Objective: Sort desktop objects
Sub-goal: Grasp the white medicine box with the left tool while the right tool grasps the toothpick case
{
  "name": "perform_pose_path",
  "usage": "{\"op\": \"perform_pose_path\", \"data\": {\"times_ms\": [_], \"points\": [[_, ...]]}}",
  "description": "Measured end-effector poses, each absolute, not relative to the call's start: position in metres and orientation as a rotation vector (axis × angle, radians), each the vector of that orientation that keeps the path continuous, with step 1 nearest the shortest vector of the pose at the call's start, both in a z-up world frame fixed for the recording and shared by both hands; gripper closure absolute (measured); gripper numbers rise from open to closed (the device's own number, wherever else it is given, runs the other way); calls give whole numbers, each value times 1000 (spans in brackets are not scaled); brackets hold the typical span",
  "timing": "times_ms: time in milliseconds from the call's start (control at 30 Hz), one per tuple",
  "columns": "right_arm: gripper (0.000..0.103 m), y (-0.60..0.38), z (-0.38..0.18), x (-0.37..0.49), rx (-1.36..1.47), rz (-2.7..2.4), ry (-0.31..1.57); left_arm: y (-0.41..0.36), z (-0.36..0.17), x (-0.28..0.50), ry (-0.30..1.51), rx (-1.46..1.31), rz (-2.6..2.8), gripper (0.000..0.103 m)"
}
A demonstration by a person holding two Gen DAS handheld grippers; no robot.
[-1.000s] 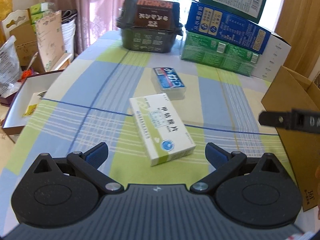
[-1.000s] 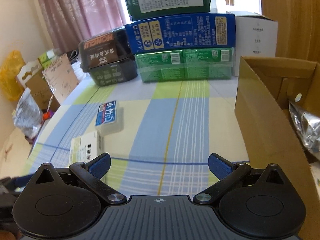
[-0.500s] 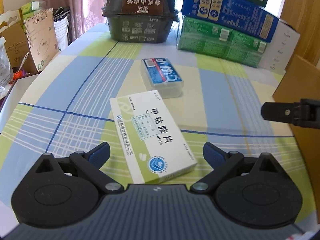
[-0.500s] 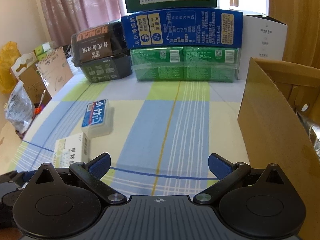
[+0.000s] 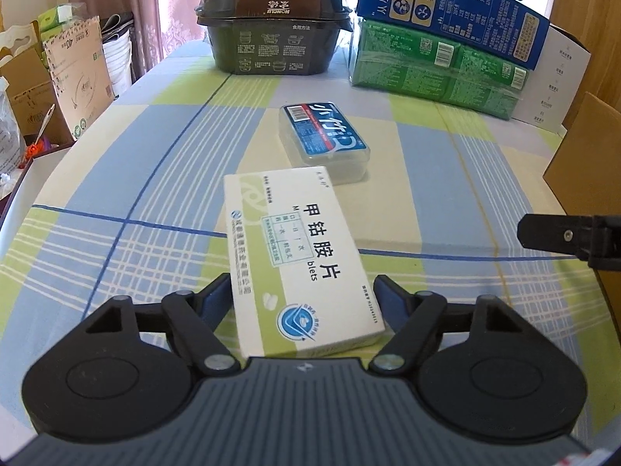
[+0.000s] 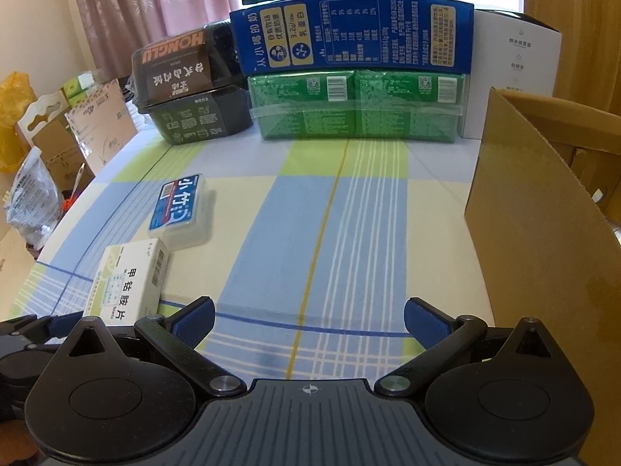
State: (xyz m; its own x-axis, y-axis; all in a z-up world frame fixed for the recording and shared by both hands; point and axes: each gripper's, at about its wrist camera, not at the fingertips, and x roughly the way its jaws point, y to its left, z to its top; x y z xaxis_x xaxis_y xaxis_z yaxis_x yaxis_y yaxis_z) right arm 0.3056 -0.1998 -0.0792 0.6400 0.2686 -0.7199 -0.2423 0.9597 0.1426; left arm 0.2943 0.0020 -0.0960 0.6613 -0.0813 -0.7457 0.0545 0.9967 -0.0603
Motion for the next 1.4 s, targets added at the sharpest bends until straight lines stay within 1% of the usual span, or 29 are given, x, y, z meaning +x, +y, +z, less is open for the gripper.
{"op": "perform_pose_path", "data": {"times_ms": [167,467,667,1033,1100,1167,1300,1400], "points": [[2,-194,-81,304,31,311,833,14,-92,295,844,-19,-67,35],[2,-175,-81,309,30,372,815,48,-83,299,810,-58,-12,36],[2,-143,-82,326,-32,436,775,68,-86,306,799,-73,4,36],[3,-82,-105,364,-69,538,753,96,-89,334,772,-104,-16,36],[5,-75,-108,370,-72,538,745,102,-92,337,770,-121,-5,36],[11,-68,-111,378,-69,538,742,106,-94,336,762,-121,-2,36],[14,-53,-119,390,-94,534,754,110,-94,335,750,-127,2,36],[20,-47,-124,395,-114,530,760,109,-95,335,735,-123,1,36]]}}
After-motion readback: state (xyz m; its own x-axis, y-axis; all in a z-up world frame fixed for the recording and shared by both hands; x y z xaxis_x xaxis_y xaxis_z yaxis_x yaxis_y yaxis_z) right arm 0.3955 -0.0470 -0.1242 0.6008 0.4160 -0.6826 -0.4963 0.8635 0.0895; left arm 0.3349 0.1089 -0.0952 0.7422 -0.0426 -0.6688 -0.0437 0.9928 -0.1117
